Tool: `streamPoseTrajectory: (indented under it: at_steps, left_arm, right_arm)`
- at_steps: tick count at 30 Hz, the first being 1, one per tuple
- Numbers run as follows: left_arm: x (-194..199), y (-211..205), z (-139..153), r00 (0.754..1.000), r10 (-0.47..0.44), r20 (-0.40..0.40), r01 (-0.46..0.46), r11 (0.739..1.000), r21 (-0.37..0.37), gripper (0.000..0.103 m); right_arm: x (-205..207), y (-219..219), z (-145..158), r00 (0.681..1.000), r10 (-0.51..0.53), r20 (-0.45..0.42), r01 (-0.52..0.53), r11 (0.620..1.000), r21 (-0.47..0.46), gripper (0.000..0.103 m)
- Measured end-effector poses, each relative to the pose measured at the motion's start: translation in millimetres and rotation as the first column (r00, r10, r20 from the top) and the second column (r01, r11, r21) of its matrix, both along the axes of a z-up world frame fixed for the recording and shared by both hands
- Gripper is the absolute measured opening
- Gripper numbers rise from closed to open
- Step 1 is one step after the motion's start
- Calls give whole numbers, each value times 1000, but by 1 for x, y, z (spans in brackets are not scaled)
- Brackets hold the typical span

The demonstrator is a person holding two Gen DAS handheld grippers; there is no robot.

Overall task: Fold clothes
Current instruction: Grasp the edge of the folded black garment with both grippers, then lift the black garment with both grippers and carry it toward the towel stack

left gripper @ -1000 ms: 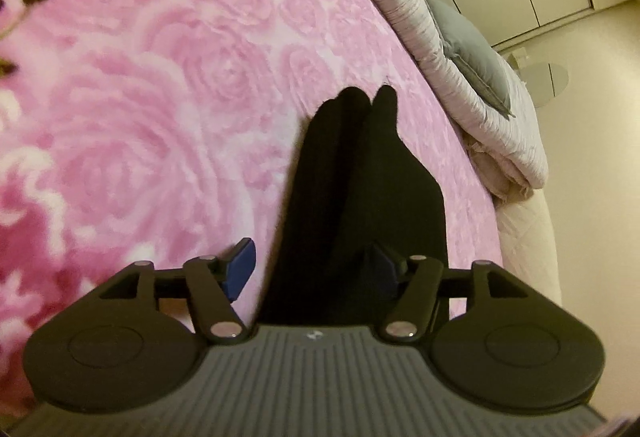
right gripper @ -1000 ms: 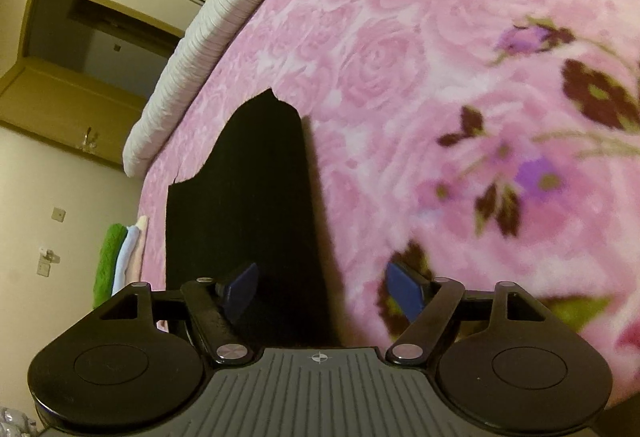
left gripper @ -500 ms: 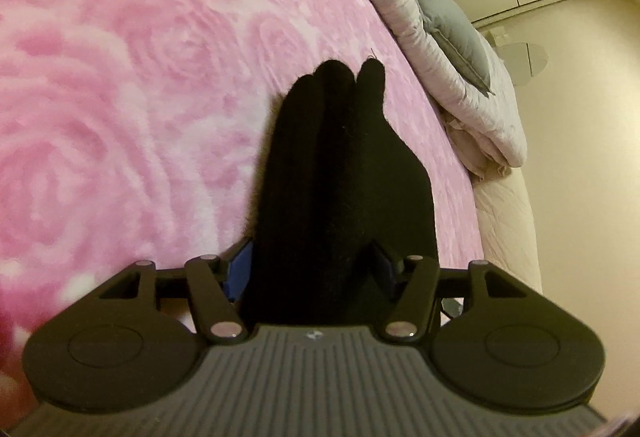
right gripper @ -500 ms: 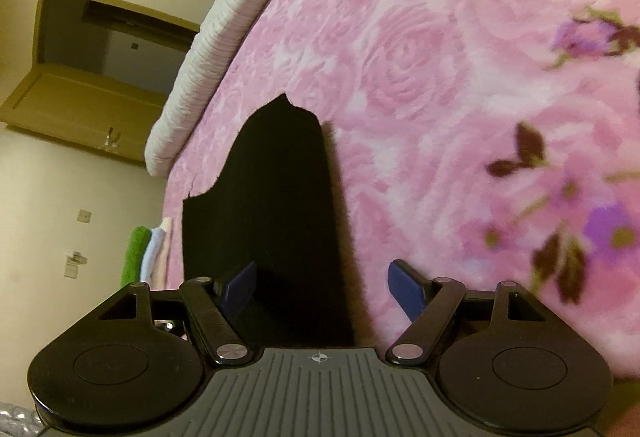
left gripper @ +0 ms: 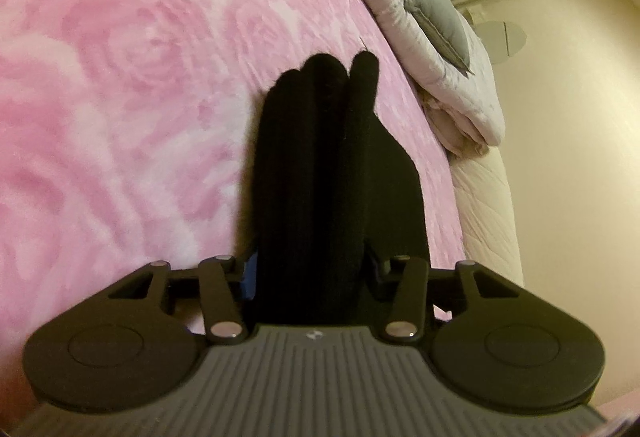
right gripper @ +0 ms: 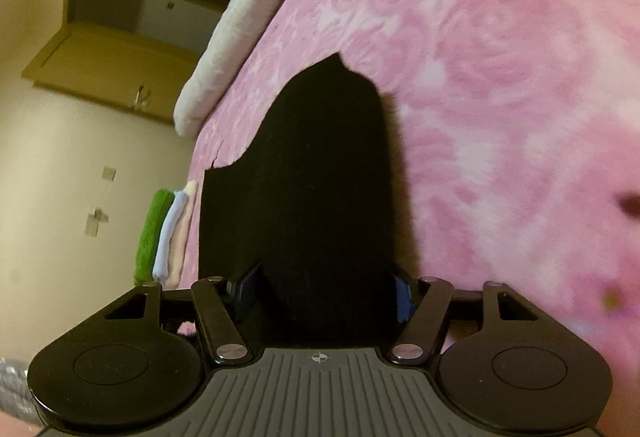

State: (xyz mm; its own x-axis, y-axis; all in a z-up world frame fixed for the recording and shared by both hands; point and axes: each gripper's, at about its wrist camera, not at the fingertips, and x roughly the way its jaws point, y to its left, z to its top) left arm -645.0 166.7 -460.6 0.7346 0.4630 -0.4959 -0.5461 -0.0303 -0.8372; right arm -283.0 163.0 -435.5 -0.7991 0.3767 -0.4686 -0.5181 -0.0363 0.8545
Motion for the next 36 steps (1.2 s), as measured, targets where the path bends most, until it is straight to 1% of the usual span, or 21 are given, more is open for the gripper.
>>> streamPoseTrajectory:
  at_steps: [4, 7, 8, 10, 11, 13, 15, 17, 19, 22, 25, 28, 31, 34, 36]
  left_arm:
    - [7, 17, -2, 998, -64, 3, 64, 998, -15, 38]
    - [18, 24, 8, 992, -111, -66, 111, 994, 0, 34]
    - [19, 25, 13, 990, -117, -80, 116, 993, -8, 32]
    - [16, 27, 25, 993, -104, -62, 101, 994, -47, 30]
    - [14, 27, 33, 994, -91, -56, 88, 994, -67, 30]
    - [7, 26, 59, 995, -68, -72, 61, 994, -93, 30]
    - [-5, 21, 95, 997, -29, -78, 21, 995, -101, 30]
    - [-18, 15, 132, 996, 12, -85, -21, 994, -107, 30]
    - [-34, 7, 172, 994, 61, -94, -70, 993, -97, 30]
    - [-56, -4, 230, 982, 131, -135, -140, 989, -55, 30]
    - [-83, -15, 270, 966, 207, -153, -209, 978, -1, 30]
    - [-116, -25, 287, 954, 264, -139, -262, 965, 29, 30]
    - [-155, -32, 294, 948, 292, -130, -289, 956, 41, 30]
    - [-211, -35, 295, 951, 283, -127, -279, 959, 48, 30]
    - [-258, -33, 298, 957, 263, -126, -259, 965, 47, 30]
  right_arm:
    - [-3, 7, -3, 999, 32, 1, -32, 999, 3, 51]
    - [-1, 7, -1, 1000, 14, 1, -14, 999, -35, 47]
    - [-2, 8, 1, 1000, 3, 6, -2, 998, -61, 46]
    - [-6, 11, 15, 999, -11, 30, 14, 995, -101, 44]
    - [-9, 13, 25, 1000, -8, 23, 11, 993, -117, 43]
    - [-16, 17, 46, 1000, -2, 8, 3, 989, -150, 43]
    - [-25, 23, 74, 1000, 6, -21, -10, 984, -177, 43]
    - [-40, 31, 101, 999, 36, -37, -42, 984, -173, 43]
    - [-59, 38, 125, 995, 76, -61, -84, 985, -153, 43]
    - [-87, 49, 162, 986, 135, -95, -146, 982, -121, 43]
    - [-116, 61, 198, 973, 194, -127, -206, 975, -87, 43]
    - [-144, 71, 234, 955, 253, -156, -264, 963, -52, 43]
    - [-205, 65, 238, 958, 239, -159, -251, 966, -59, 43]
    - [-265, 59, 242, 961, 224, -162, -237, 969, -65, 43]
    - [-305, 55, 245, 963, 215, -164, -229, 971, -70, 43]
